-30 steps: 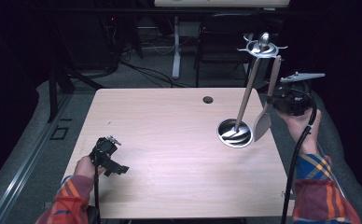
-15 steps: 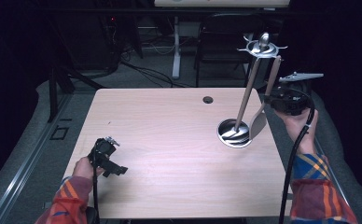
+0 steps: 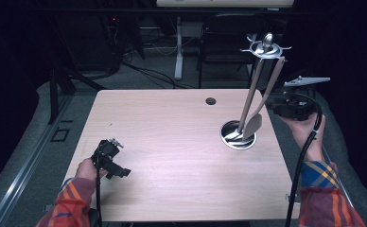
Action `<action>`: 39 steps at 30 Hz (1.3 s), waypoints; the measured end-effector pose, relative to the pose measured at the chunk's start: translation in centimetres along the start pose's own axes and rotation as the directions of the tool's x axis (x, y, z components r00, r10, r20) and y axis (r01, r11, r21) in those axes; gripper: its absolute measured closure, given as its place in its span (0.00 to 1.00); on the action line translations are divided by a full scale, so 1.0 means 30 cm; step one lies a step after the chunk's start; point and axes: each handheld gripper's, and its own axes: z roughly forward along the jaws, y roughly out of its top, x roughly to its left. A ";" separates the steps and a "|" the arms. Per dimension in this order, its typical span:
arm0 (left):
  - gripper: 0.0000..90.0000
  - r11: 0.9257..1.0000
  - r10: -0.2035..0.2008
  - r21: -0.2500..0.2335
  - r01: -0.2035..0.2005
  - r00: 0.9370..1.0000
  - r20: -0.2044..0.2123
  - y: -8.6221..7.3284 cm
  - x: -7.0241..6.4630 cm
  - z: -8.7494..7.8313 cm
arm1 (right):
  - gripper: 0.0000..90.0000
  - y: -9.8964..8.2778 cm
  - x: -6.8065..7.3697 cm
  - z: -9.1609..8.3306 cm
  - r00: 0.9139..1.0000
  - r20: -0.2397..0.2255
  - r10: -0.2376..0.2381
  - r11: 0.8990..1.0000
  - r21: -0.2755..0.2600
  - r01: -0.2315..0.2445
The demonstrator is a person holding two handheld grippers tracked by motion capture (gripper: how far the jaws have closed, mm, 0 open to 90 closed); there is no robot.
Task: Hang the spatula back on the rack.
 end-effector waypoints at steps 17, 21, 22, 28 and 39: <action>0.00 1.000 0.002 0.002 -0.002 1.000 -0.003 0.002 -0.007 0.000 | 0.26 -0.106 0.132 -0.027 0.992 -0.110 -0.056 0.996 0.061 0.063; 0.00 1.000 0.003 0.000 -0.003 1.000 -0.004 0.002 -0.008 0.000 | 0.19 -0.139 0.170 -0.019 0.987 -0.148 -0.066 0.993 0.085 0.079; 0.00 1.000 0.004 0.000 -0.004 1.000 -0.004 0.002 -0.008 0.000 | 0.18 -0.148 0.180 -0.015 0.986 -0.151 -0.074 0.992 0.095 0.089; 0.01 1.000 0.007 0.004 -0.007 1.000 -0.005 0.001 -0.006 -0.003 | 0.15 -0.202 0.246 0.012 0.976 -0.185 -0.114 0.985 0.108 0.135; 0.01 1.000 0.007 0.002 -0.007 1.000 -0.005 0.002 -0.009 -0.003 | 0.08 -0.311 0.309 0.092 0.961 -0.240 -0.135 0.957 0.219 0.189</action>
